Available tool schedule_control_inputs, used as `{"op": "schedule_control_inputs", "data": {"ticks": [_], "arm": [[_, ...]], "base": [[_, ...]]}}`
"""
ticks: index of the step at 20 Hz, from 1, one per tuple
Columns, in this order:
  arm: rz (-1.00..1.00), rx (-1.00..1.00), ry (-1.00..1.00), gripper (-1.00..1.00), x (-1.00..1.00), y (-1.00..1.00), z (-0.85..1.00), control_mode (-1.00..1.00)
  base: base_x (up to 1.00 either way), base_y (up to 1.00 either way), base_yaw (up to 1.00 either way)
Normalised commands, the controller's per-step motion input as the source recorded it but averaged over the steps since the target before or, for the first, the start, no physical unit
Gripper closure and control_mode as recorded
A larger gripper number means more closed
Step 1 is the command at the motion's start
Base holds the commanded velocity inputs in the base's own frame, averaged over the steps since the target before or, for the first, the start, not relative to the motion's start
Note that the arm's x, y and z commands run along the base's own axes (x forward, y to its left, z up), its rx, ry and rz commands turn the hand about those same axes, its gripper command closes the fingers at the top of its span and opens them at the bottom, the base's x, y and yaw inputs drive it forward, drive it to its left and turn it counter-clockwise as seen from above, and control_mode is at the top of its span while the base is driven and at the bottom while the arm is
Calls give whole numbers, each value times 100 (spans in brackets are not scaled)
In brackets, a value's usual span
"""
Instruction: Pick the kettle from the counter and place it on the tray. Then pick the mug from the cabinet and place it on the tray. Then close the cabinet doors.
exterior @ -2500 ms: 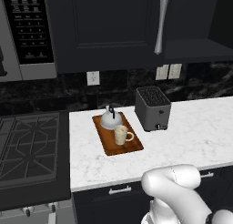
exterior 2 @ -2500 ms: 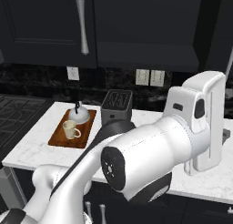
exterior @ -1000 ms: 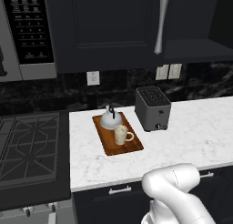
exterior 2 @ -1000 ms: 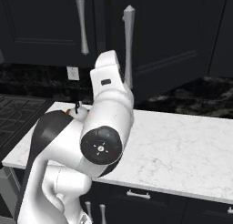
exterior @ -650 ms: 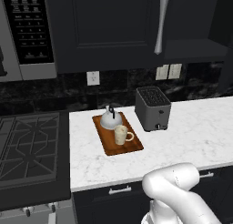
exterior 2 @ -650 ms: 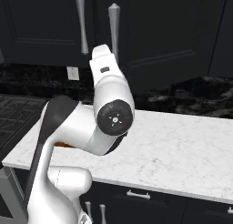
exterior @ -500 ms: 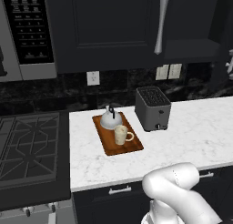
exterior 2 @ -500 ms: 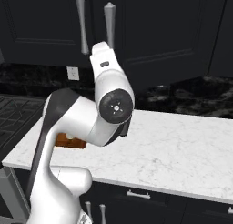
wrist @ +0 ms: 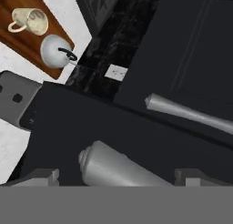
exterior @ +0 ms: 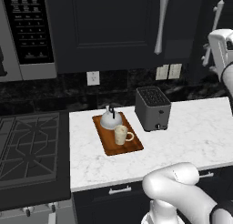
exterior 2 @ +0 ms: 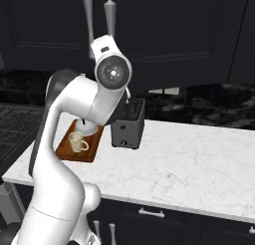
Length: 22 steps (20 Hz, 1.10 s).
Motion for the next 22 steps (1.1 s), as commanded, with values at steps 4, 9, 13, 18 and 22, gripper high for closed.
{"op": "schedule_control_inputs", "data": {"ticks": [4,9,13,18,22], "arm": [[-4,-9,21,-100,85,0,-24,-100],[0,-7,23,-100,69,-5,-22,-100],[0,-8,16,-100,56,-6,-33,-100],[0,-8,13,-100,56,-10,-35,-100],[0,-9,12,-100,66,-7,-35,-100]], "base": [[0,0,0],[0,0,0],[0,0,0],[0,0,0],[0,0,0]]}}
